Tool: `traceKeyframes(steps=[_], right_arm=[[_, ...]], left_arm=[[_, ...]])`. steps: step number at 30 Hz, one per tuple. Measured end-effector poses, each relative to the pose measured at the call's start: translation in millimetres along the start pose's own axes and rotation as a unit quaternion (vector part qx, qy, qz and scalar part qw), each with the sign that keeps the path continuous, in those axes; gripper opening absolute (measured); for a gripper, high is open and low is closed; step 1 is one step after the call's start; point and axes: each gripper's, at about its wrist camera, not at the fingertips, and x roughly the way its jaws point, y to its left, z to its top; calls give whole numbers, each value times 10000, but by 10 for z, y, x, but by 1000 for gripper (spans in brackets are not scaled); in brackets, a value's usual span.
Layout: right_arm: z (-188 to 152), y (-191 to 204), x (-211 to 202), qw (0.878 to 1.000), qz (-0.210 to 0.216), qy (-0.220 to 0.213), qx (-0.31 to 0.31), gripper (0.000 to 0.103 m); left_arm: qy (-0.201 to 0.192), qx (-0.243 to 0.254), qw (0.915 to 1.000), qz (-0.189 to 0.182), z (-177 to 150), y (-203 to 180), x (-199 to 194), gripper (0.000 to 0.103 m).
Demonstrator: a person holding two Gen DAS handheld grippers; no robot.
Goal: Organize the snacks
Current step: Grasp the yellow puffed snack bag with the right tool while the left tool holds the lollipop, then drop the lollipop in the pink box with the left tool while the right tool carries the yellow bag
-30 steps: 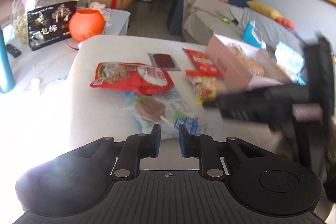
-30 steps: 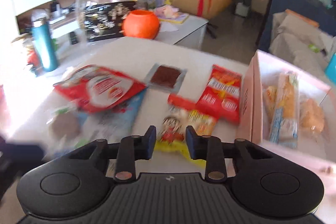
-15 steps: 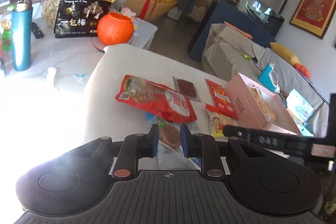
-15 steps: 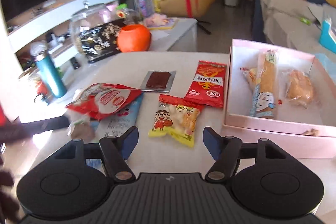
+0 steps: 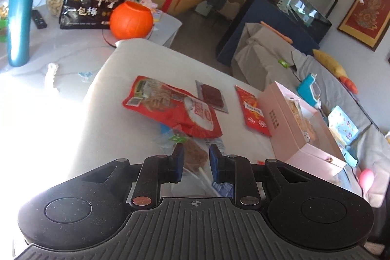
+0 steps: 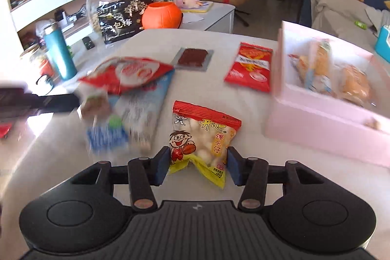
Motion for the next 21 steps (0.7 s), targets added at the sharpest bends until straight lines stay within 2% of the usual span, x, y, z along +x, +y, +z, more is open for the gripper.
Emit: traceKeyframes(steps=[3,6,10,12,14,16,18,21], right_arm=[[-262,-205,-252,9996,-242,-157,-33,49],[-467,-423,-434,9962,-791,-356,-57,51],[-658,-648,-527,9940,-981,-490,24,77],[-657,-733,-522,9951,-849,-446,260,79],[-628,-810,-483,9953,-777,-354,463,88],[-599,-880,-443,9952,-669,-297,651,93],[-604,-877,-429,9957,-624,-272,628,95],[-622,-853,-425,9959,-656,-249,578,97]], left_arm=[[120,686,9970,344,14,-247,242,27],[243,1430,9886,409,-36,-477,374,31],[642,2157,9743,105,-176,-728,439,32],[770,2490,9654,-127,-294,-844,421,33],[1036,2610,9589,-397,-393,-929,420,33],[1200,2687,9544,-499,-491,-984,445,34],[1166,2680,9554,-433,-527,-1007,449,36],[1053,2281,9669,-438,-432,-971,411,35]])
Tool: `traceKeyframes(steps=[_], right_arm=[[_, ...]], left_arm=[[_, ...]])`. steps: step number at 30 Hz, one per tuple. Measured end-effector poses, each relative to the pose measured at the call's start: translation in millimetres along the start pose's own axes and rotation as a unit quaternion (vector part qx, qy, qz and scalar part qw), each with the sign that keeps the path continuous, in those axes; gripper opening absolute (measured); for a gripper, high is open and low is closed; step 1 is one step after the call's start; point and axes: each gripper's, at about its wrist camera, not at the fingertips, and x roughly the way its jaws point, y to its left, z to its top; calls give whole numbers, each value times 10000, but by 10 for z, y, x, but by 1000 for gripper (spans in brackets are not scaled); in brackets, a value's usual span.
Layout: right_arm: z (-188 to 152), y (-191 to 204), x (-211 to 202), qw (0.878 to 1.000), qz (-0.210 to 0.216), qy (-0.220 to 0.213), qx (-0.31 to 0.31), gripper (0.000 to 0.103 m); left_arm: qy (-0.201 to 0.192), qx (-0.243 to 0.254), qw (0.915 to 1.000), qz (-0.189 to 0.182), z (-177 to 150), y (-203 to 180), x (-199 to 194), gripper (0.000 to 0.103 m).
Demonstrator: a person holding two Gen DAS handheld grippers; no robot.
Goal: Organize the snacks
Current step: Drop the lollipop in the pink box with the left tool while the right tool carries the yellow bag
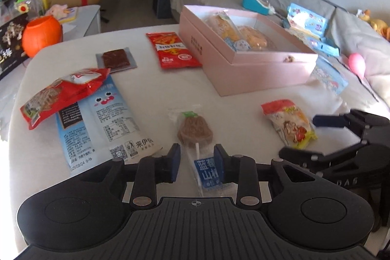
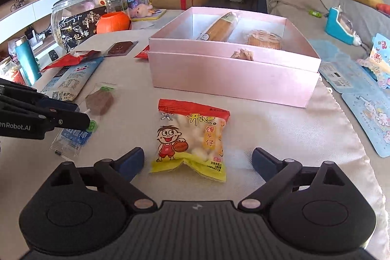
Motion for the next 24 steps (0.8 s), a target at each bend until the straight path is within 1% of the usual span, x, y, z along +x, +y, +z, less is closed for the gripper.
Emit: traceKeyframes(steps=[2,5,7,9,11,13,16,18,21,24], right_arm=[[-2,7,12,9999,87,63,-34,103],[2,21,22,9999,87,108,-87,103],[2,20,22,9998,100,112,-100,103],[0,23,21,9998,115,116,-121,103],[6,30,26,9998,115,116,-129,103],[5,26,25,9998,128,106,-123,103],[3,14,19,9998,157,94,-98,103],[5,4,14,9998,179,87,-76,103],[29,-48,6,9996,252,71,57,102],[87,-93,42,9995,228,59,186,101]], left_arm=[[-124,-258,9996,15,70,37,-22,34],[-79,-200,9996,155,169,-2,62,33],[107,14,9995,282,189,-90,188,34],[65,291,9988,391,199,-197,247,43],[242,463,9979,379,199,-279,339,46],[195,670,9964,473,180,-351,375,50],[144,631,9971,410,175,-326,383,49],[100,621,9972,395,144,-295,352,43],[99,764,9966,287,41,-300,249,43],[203,908,9956,116,-66,-362,125,42]])
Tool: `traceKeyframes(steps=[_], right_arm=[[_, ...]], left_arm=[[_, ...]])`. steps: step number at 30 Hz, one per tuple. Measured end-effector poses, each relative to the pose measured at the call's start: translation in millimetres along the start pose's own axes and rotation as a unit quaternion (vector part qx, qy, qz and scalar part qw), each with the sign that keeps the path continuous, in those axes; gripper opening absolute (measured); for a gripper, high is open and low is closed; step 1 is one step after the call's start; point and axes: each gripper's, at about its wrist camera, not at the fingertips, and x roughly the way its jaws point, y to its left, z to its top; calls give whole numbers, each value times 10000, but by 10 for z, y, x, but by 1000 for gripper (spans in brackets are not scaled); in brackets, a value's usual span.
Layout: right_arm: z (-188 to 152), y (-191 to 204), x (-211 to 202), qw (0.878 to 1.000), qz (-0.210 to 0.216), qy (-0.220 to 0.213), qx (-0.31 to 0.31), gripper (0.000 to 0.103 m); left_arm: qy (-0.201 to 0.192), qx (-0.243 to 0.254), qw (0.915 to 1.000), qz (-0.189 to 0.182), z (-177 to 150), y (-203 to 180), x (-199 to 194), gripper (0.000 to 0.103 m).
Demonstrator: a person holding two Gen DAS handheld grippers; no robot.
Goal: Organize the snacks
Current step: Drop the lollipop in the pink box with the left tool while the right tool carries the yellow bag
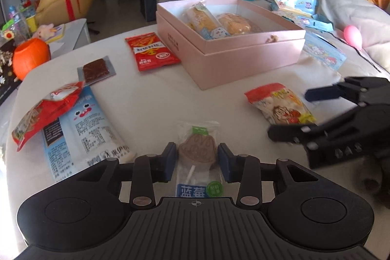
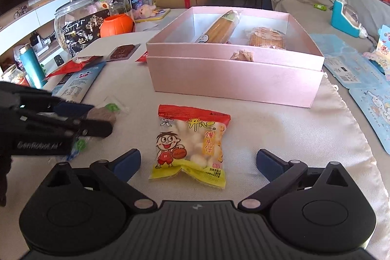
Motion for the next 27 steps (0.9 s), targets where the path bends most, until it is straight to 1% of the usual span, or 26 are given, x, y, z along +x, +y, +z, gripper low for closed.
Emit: traceKeyframes(steps=[3,4,5,7,8,10,12,13,14,16,18,19,21,23,25,27], right_arm=[[78,36,82,9999,-116,28,-70,96],[100,58,100,9998,-164,38,-124,90],[117,85,104,9996,-206,44,-209,76],[158,139,39,9991,-105,113,-407,52],[173,146,-26,9990,-53,111,-424,52],[165,137,-218,9989,-11,-162,-429,52],[150,99,-390,9982,-64,-387,-450,52],[148,57,-483,9979,-90,-485,-409,52],[151,13,-552,9978,-106,-554,-348,52],[169,-81,-672,9974,-148,-678,-204,52],[195,-151,-753,9964,-256,-796,-118,52],[213,-173,-773,9959,-319,-843,-110,52],[247,-191,-786,9953,-400,-870,-106,52],[282,-206,-792,9952,-436,-869,-113,52],[314,-221,-806,9948,-481,-881,-165,52],[351,-237,-826,9938,-554,-924,-262,52]], left_arm=[[45,107,9999,-88,-93,-78,-102,41],[53,134,9998,-107,-127,-101,-138,41],[65,130,9998,-137,-148,-113,-172,41],[21,48,9997,-233,-164,-123,-269,41],[-45,-6,9995,-300,-145,-121,-327,41],[-251,-123,9986,-440,-53,-115,-465,41],[-604,-231,9964,-554,131,-104,-643,41],[-875,-262,9941,-591,274,-106,-746,41],[-1105,-284,9916,-614,399,-103,-822,41],[-1648,-347,9834,-676,758,-106,-944,41],[-2078,-444,9740,-784,1117,-91,-950,43],[-2158,-557,9707,-902,1308,-57,-888,44],[-2122,-836,9678,-1066,1622,27,-681,43],[-2032,-1069,9682,-995,1798,106,-444,41],[-2044,-1133,9685,-858,1784,153,-326,41],[-2105,-1218,9655,-934,1634,188,-300,41]])
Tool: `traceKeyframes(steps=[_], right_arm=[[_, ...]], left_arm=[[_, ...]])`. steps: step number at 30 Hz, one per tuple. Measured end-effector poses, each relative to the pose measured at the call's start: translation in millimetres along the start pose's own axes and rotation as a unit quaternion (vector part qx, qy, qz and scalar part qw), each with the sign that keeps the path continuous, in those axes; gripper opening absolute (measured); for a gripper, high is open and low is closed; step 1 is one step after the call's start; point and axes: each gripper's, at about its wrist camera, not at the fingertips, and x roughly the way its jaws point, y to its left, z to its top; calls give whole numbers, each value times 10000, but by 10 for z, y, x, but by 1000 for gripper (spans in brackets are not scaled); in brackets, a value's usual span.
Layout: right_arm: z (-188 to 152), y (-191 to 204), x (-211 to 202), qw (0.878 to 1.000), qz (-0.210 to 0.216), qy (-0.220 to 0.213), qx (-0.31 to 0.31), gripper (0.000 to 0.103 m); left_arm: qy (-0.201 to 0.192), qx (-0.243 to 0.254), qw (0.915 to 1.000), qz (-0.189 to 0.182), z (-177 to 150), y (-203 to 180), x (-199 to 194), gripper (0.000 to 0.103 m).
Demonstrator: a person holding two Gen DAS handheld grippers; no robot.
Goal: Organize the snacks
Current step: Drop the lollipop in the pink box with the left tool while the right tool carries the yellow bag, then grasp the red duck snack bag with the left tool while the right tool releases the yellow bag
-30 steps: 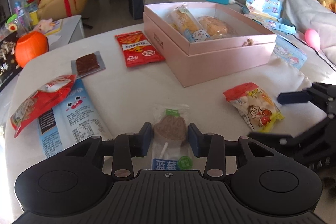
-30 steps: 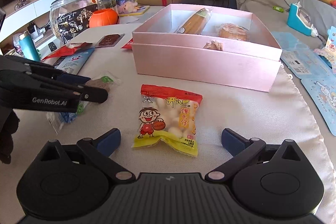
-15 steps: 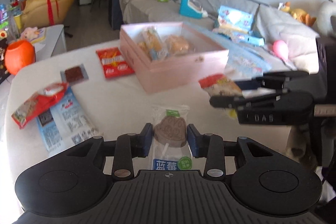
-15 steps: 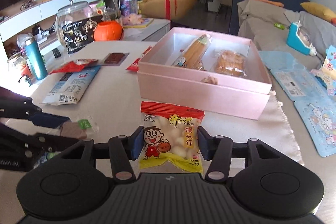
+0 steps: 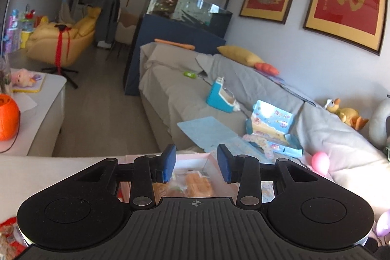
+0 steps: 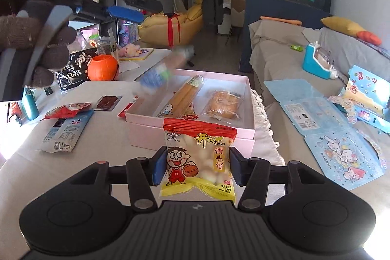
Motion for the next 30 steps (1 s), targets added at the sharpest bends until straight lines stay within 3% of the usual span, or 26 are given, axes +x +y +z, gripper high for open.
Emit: traceKeyframes(steps=[2,7,9,10,12,15,18,22,25,30], right_arm=[[75,-38,12,9999,-49,-60,-90,52],[648,-262,144,9992,-4,-390,115,53],[973,-396,318,9981,147,-446,389,61],[1109,-459,438,9976,245,-390,515,75],[1243,-534,695,9970,291,-283,660,79],[1080,-480,949,9970,131,27,764,78],[665,-179,975,9955,647,253,652,78],[368,507,927,9906,1295,445,57,78],[297,995,976,9815,1770,671,-275,78],[177,1505,1082,9743,1967,931,-579,78]], left_arm=[[12,-165,9999,-1,-192,92,-95,41],[326,-434,9968,579,-635,489,-302,41],[464,-679,9929,863,-751,703,-373,41],[485,-773,9910,984,-804,803,-425,41],[420,-864,9889,1136,-896,981,-547,41],[79,-843,9838,1579,-974,1274,-806,41],[-161,-879,9731,2124,-960,1577,-930,41],[-61,-1003,9628,2507,-956,1974,-823,42],[70,-1195,9629,2419,-1044,2138,-769,42],[54,-1394,9729,1842,-1175,2061,-893,41]])
